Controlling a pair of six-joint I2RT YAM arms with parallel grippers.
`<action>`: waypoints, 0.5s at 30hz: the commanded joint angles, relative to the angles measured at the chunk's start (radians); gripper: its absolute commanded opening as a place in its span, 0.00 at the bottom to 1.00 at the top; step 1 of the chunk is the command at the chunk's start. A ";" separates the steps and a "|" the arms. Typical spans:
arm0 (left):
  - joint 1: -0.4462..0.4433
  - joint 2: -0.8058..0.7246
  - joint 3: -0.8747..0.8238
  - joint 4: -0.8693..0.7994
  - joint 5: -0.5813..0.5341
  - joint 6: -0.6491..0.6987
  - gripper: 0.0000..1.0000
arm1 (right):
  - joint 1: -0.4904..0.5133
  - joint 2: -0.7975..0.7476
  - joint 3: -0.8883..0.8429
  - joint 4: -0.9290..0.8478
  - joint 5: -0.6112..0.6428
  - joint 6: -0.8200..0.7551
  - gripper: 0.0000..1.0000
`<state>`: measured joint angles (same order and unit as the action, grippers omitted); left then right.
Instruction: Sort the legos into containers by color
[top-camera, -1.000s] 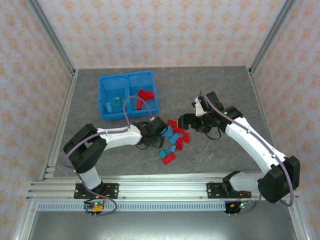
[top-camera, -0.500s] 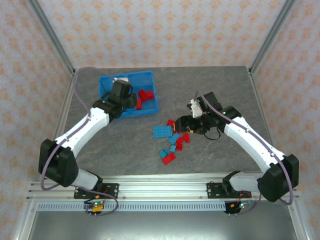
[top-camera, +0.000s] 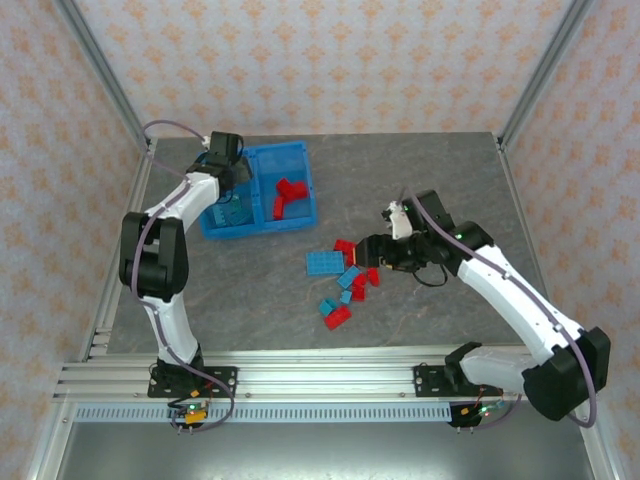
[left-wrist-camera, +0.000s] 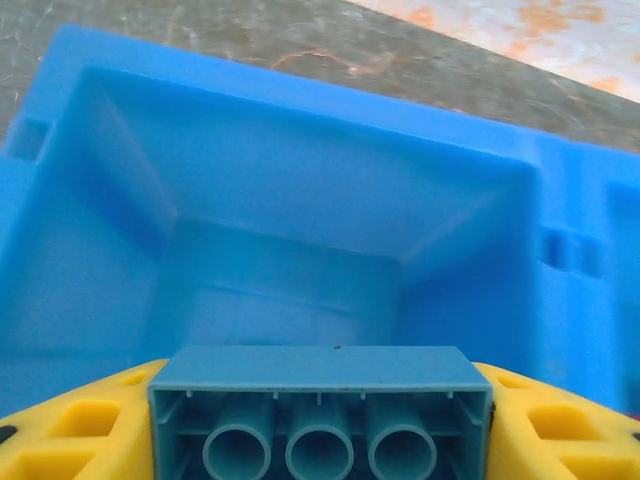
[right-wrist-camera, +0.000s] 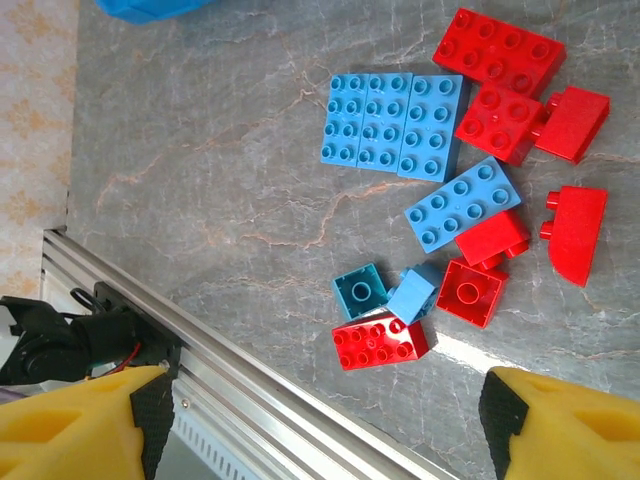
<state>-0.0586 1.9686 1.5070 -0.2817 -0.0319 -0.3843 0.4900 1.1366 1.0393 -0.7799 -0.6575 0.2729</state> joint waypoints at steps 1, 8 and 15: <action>0.003 0.030 0.078 -0.027 0.054 -0.037 0.63 | 0.005 -0.014 -0.019 -0.007 0.024 0.019 0.82; 0.002 -0.051 0.015 0.018 0.096 -0.079 0.87 | 0.005 0.000 -0.015 0.011 0.025 0.023 0.82; -0.042 -0.337 -0.151 0.077 0.142 -0.119 0.90 | 0.005 0.034 0.001 0.033 0.036 0.021 0.82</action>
<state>-0.0624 1.7859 1.4010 -0.2623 0.0822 -0.4751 0.4900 1.1652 1.0309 -0.7753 -0.6498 0.2882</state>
